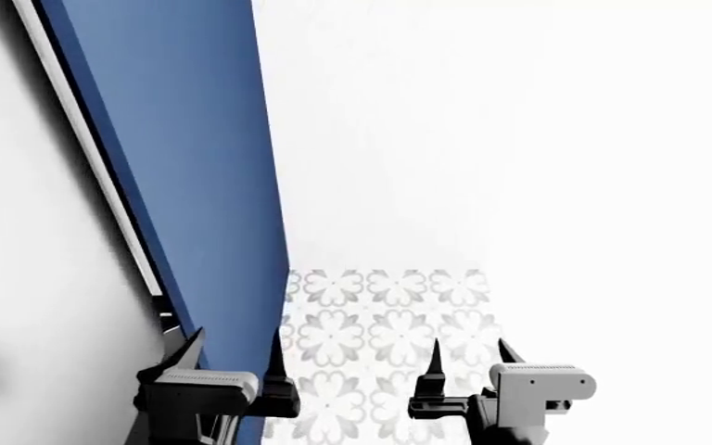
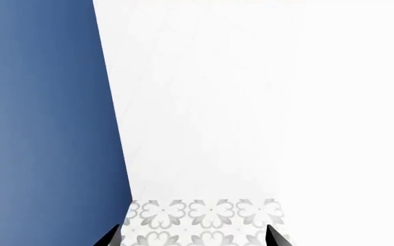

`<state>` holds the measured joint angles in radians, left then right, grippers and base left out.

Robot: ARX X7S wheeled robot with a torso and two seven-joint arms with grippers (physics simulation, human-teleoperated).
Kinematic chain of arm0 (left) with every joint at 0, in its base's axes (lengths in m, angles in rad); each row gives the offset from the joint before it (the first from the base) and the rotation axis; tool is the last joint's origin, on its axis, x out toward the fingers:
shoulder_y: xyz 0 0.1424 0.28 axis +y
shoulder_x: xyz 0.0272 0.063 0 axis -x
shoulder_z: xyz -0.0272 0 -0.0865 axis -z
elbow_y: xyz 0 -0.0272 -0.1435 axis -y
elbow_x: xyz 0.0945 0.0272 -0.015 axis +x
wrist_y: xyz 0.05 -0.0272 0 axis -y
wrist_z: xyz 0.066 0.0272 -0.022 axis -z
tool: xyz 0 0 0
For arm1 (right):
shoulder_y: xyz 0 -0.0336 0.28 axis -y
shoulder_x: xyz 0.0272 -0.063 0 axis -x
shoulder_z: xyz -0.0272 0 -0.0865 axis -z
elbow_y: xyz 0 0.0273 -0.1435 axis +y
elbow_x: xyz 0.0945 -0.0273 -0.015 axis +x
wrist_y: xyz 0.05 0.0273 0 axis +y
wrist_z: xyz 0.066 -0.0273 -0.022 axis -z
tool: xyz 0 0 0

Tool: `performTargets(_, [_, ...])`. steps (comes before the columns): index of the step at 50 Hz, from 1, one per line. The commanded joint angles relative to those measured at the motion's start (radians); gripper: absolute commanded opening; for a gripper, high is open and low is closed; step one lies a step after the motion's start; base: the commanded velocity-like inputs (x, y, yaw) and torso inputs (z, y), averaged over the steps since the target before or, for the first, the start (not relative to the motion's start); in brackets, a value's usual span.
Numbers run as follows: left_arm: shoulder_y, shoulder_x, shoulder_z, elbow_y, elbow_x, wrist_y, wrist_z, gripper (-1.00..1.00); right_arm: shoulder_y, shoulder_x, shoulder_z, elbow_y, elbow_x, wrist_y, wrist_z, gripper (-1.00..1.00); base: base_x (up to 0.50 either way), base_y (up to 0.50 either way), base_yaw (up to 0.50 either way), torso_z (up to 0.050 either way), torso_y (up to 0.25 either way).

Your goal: Close the fridge door

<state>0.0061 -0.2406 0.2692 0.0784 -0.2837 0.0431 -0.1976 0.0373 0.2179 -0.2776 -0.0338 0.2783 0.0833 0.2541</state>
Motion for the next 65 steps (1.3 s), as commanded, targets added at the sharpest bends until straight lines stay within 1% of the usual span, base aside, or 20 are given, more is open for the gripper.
performTargets(1, [-0.002,-0.004,0.006,-0.002,-0.001,0.004,-0.005,1.0,-0.004,0.003,-0.005,-0.003,-0.004,-0.012,0.008,1.0,0.0,0.0,0.0,0.0,0.0])
performTargets(16, [0.0,-0.009,0.011,0.014,-0.007,0.003,-0.015,1.0,-0.004,0.007,-0.01,-0.004,0.004,-0.021,0.009,1.0,0.0,0.0,0.0,0.0,0.0])
performTargets(34, [0.034,-0.07,-0.011,0.405,-0.101,-0.185,-0.102,1.0,-0.007,0.014,-0.018,-0.024,0.014,-0.01,0.018,1.0,0.0,0.0,0.0,0.0,0.0])
performTargets(43, [0.04,-0.095,-0.043,0.513,-0.144,-0.249,-0.15,1.0,-0.003,0.017,-0.018,-0.028,0.025,-0.002,0.02,1.0,0.0,0.0,0.0,0.0,0.0])
performTargets(54, [0.041,-0.111,-0.131,0.638,-0.177,-0.33,-0.274,1.0,-0.006,0.026,-0.011,-0.058,0.074,0.026,0.008,1.0,0.0,0.0,0.0,0.0,0.0])
performTargets(65, [0.061,-0.112,-0.167,0.679,-0.177,-0.332,-0.323,1.0,-0.01,0.04,0.0,-0.084,0.096,0.03,0.01,1.0,0.0,0.0,0.0,0.0,0.0])
